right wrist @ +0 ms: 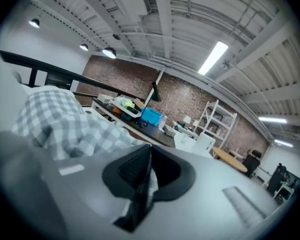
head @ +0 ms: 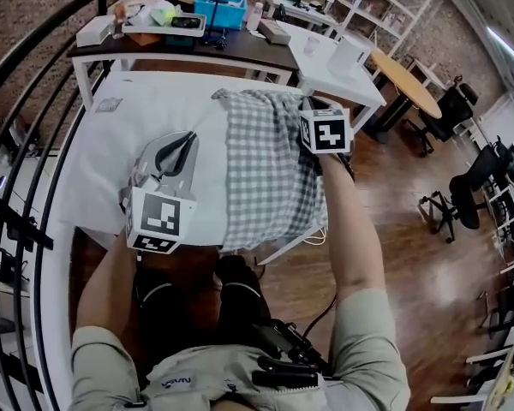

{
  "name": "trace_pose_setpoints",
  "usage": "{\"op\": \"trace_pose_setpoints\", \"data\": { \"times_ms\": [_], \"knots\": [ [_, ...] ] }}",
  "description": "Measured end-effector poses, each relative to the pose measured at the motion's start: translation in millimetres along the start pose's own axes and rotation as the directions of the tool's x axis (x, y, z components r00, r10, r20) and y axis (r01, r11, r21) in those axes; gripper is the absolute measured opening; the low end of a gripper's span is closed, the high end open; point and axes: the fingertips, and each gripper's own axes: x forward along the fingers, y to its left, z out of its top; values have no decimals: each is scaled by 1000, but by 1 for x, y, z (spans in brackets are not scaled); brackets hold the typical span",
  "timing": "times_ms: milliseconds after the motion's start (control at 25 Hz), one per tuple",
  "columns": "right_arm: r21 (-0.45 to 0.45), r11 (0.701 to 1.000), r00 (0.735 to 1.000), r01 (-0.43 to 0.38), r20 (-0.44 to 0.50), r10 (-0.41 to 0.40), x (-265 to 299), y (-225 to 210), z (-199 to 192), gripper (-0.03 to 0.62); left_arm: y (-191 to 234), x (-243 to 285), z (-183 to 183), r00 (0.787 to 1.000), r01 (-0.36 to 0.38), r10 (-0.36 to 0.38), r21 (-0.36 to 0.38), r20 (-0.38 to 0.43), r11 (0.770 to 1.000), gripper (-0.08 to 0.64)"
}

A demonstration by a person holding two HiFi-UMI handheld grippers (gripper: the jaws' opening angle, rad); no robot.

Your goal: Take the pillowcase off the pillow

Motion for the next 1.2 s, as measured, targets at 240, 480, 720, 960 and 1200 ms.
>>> {"op": "trace_pose_setpoints", "data": {
  "times_ms": [240, 480, 720, 960, 1200],
  "knots": [
    [-8, 996, 996, 87, 13, -87, 8, -23, -9, 12, 16, -19, 20, 999, -21, 21, -15, 37, 1000, 14],
    [29, 983, 981, 179, 77, -180, 1, -62, 4, 11, 47, -31, 49, 992, -78, 86, -92, 87, 993, 14],
    [95, 941, 945, 325, -3, -327, -2, -115, -19, 11, 66, -29, 32, 994, -102, 105, -72, 34, 992, 14],
    [133, 930, 936, 342, -140, -324, -3, -154, -97, 11, 60, 1, -14, 995, -70, 67, -33, -77, 997, 15],
    [161, 970, 978, 182, -136, -161, 10, -111, -133, 30, 54, 30, -44, 989, -84, 87, 28, -122, 996, 28]
  ]
}}
